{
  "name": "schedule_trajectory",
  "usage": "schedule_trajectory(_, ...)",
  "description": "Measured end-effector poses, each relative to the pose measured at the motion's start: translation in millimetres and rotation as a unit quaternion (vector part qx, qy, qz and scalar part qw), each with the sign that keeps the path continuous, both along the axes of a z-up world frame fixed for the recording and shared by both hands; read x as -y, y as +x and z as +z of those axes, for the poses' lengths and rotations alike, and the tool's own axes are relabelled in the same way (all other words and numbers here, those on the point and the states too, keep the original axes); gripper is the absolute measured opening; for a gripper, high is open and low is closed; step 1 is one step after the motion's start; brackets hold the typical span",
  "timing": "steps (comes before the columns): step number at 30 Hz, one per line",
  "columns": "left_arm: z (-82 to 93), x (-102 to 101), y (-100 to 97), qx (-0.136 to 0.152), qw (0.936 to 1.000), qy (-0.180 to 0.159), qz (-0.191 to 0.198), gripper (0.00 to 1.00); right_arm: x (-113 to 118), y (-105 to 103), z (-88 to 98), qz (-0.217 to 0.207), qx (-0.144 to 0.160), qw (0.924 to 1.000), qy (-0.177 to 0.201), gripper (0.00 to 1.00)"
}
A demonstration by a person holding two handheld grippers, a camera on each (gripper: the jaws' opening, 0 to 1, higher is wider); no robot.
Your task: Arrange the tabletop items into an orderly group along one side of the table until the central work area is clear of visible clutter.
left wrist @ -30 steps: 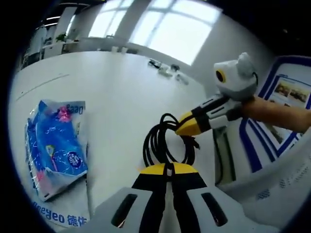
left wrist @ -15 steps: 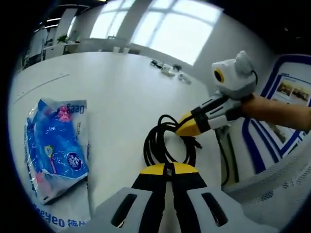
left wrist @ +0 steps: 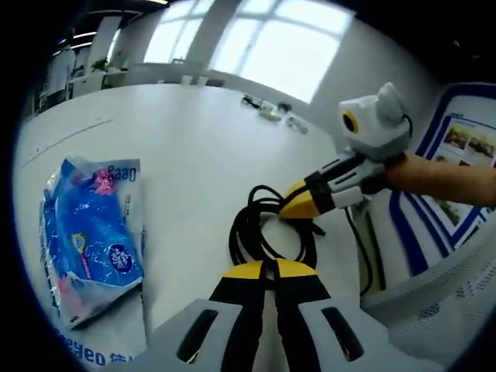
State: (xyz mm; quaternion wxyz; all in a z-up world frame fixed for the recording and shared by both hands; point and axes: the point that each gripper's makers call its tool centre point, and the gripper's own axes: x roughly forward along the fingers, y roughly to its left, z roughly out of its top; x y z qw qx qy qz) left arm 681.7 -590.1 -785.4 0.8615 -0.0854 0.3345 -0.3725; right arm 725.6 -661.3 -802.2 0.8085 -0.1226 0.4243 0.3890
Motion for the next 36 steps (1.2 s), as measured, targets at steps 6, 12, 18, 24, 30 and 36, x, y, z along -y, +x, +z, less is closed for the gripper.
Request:
schedule_trajectory(6, -2.5, -0.5, 0.6, -0.004, 1.0, 0.0, 0.002, 0.0, -0.9, 1.2, -0.7, 0.002, 0.002, 1.0, -0.001, 0.04)
schedule_trajectory(12, -2.3, -0.9, 2.4, 0.006, 1.0, 0.003, 0.001, 0.01, -1.4, 2.3, -1.1, 0.004, 0.0, 1.0, -0.001, 0.05)
schedule_trajectory(18, -4.1, -0.8, 3.7, 0.002, 1.0, 0.0, 0.005, 0.01, -1.8, 3.2, -1.7, 0.007, 0.004, 1.0, 0.0, 0.05)
schedule_trajectory(24, -0.6, -1.6, 6.6, 0.017, 0.9998, -0.002, 0.006, 0.02, -2.3, 3.9, -1.3, 0.016, 0.009, 0.9998, -0.001, 0.07)
schedule_trajectory(30, 1.6, -3.1, 8.9, 0.025, 0.9996, -0.009, 0.009, 0.06, -3.7, 3.0, -1.0, 0.023, 0.014, 0.9996, 0.001, 0.09)
schedule_trajectory(36, 7.6, -5.7, 8.7, 0.037, 0.999, -0.021, 0.012, 0.08, -3.7, 3.2, 5.5, 0.028, 0.021, 0.9994, 0.004, 0.15)
